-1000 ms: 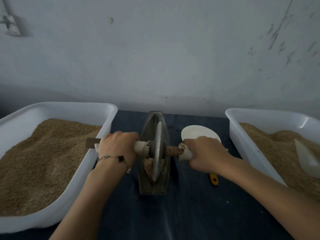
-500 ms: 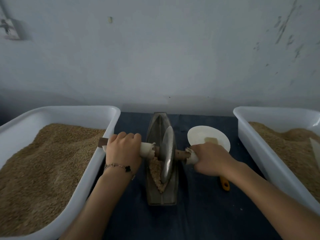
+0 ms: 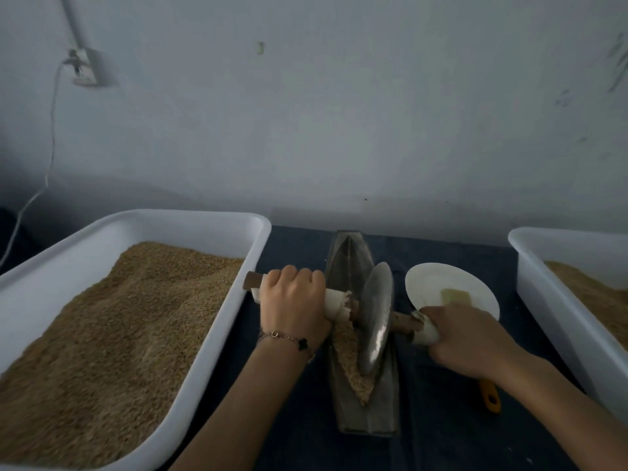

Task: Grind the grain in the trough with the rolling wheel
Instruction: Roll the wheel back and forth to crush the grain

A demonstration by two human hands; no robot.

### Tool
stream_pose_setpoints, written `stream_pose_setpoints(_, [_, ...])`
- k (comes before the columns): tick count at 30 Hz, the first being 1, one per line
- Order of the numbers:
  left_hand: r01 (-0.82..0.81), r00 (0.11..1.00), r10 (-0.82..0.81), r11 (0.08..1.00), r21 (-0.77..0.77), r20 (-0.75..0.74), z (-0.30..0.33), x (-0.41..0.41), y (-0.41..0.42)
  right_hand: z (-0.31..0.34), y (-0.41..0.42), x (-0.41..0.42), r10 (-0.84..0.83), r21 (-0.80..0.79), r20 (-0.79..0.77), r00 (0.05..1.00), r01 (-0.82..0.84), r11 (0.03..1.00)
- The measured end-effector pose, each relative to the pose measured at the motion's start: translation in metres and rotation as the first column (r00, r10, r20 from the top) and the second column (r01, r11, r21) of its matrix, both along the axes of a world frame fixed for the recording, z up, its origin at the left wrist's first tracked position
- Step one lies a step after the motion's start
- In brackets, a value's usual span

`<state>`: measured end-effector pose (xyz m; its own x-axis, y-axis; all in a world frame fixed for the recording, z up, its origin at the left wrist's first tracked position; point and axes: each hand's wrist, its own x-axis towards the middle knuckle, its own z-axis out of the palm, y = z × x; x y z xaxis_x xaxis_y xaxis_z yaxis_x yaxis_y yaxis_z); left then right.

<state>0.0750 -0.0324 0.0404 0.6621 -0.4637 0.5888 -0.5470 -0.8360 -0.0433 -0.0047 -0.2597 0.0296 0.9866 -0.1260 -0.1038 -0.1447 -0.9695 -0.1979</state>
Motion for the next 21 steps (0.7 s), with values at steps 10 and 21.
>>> stream_pose_setpoints(10, [-0.081,0.982,0.078,0.997,-0.010,-0.169,-0.020,-0.007,-0.011,0.031,-0.002,-0.008,0.014,-0.223,0.039,0.999,-0.005,0.975])
stream_pose_setpoints(21, [-0.024,0.922,0.069,0.992,0.121,-0.381,-0.009,0.001,0.001,0.042,-0.001,0.005,0.047,-0.216,-0.068,0.997,-0.061,0.974])
